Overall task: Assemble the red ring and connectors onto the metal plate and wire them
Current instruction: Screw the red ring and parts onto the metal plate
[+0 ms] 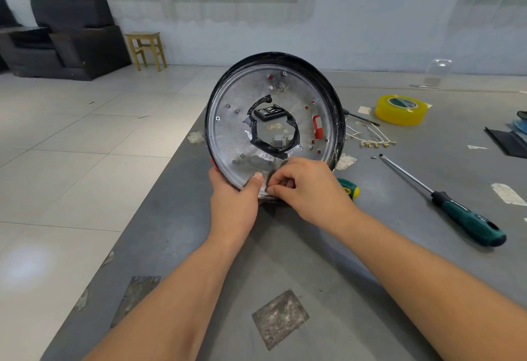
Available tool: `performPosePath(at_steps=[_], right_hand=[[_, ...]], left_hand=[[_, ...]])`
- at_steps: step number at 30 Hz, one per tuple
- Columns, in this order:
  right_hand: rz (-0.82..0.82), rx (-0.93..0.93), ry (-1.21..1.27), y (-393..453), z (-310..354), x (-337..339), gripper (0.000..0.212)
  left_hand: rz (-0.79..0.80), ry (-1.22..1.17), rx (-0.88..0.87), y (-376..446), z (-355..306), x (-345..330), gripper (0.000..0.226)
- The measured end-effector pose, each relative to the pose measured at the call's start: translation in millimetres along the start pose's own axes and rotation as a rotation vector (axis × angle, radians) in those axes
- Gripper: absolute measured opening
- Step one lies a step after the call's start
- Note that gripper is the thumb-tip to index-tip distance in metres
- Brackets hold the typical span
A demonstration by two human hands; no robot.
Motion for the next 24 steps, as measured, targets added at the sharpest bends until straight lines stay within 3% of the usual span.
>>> performPosePath(at_steps=[14,24], right_hand=[[-0.017,-0.036,0.026,-0.5,-3.9,0.5,0.005],[-0.057,-0.046,0.028,-1.0,-3.0,2.2,0.008]], left_hand=[[-0.001,0.090,-0.047,-1.2,-0.8,0.1,0.063],[0.033,0.002,-0.042,-3.1,-4.6,-3.6,0.052]])
Point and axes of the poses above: each hand's wrist, its own y-axis towards the middle knuckle, its own x-axis out of the back of the hand, z = x × y, the point moved 7 cm from there along y, towards the middle knuckle, and after that the axes turned 8 degrees about z, right-handed, at the moved point
